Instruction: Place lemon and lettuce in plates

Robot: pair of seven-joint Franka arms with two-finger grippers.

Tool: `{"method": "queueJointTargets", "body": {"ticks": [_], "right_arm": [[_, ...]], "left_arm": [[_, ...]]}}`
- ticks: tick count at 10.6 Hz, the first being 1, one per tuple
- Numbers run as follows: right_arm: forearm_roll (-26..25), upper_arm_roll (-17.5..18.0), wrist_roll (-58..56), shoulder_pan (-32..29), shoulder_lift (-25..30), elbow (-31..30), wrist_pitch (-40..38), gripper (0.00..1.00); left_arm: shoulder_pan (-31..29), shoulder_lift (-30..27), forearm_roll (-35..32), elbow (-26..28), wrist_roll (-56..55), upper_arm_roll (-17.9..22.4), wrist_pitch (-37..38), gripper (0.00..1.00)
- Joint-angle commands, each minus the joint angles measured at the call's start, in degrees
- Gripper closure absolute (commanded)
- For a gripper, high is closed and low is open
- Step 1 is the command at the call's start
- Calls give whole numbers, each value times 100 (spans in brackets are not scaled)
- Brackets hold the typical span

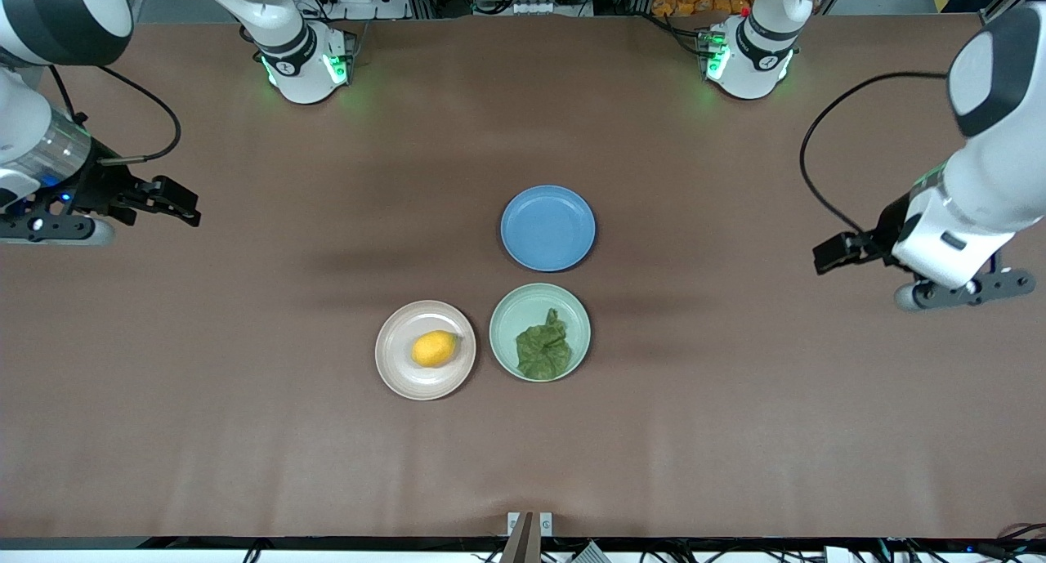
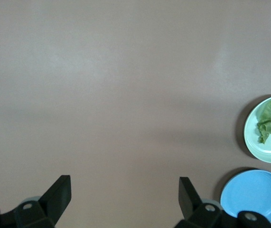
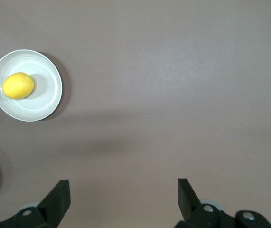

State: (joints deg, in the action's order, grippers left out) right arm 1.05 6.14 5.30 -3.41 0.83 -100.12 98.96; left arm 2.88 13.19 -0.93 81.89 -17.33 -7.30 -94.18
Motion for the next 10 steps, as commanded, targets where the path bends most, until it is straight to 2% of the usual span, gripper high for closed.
{"method": "queueJointTargets", "body": {"ticks": [1,4,7,10], "right_arm": [[-52,1,-38,-36,-30,220,-244,0],[-52,10,6,-19,-30,256,-412,0],[-34,10,24,-28,-30,571,-709,0],[-34,1,24,-36,14,599,-1000,0]], "left_arm": [[-59,-448,190,143,169,18,155,0],[-94,-607,207,125,748,71,532,0],[-86,-756,242,107,758,89,577,0],[-68,-818,243,107,749,141,603,0]]}}
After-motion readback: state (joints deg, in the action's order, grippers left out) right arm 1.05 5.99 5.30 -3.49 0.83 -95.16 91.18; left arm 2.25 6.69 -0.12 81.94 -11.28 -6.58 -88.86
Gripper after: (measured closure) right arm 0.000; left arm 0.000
